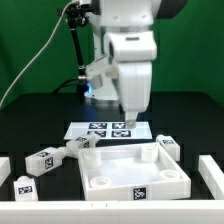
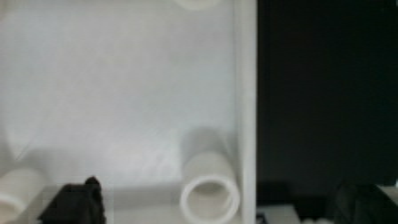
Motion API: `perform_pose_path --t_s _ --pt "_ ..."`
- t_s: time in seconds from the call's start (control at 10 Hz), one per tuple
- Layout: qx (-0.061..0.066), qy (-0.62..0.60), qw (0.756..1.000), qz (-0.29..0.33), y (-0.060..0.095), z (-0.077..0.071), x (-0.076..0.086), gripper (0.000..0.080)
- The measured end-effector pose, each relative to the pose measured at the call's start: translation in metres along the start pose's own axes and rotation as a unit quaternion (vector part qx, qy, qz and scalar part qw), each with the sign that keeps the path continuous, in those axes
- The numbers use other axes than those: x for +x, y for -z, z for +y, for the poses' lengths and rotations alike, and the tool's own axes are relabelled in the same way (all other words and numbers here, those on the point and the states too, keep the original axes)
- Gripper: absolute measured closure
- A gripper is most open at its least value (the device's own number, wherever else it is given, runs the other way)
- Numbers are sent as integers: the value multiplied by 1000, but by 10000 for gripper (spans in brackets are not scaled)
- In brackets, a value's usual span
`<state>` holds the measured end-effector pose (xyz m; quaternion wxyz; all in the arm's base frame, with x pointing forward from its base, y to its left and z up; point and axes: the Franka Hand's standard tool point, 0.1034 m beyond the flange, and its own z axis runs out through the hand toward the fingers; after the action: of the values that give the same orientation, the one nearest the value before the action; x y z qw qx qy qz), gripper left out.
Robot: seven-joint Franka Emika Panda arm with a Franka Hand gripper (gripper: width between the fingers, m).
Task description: Assemble one leg
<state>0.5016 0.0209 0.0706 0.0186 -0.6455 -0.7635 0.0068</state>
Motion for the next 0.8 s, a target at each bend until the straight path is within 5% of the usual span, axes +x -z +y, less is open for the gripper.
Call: perform_pose_path --t_s 0.4,0.8 --pt "9 -16 1000 13 -49 -12 -10 150" --pt "11 -19 1000 15 -54 -11 -9 150"
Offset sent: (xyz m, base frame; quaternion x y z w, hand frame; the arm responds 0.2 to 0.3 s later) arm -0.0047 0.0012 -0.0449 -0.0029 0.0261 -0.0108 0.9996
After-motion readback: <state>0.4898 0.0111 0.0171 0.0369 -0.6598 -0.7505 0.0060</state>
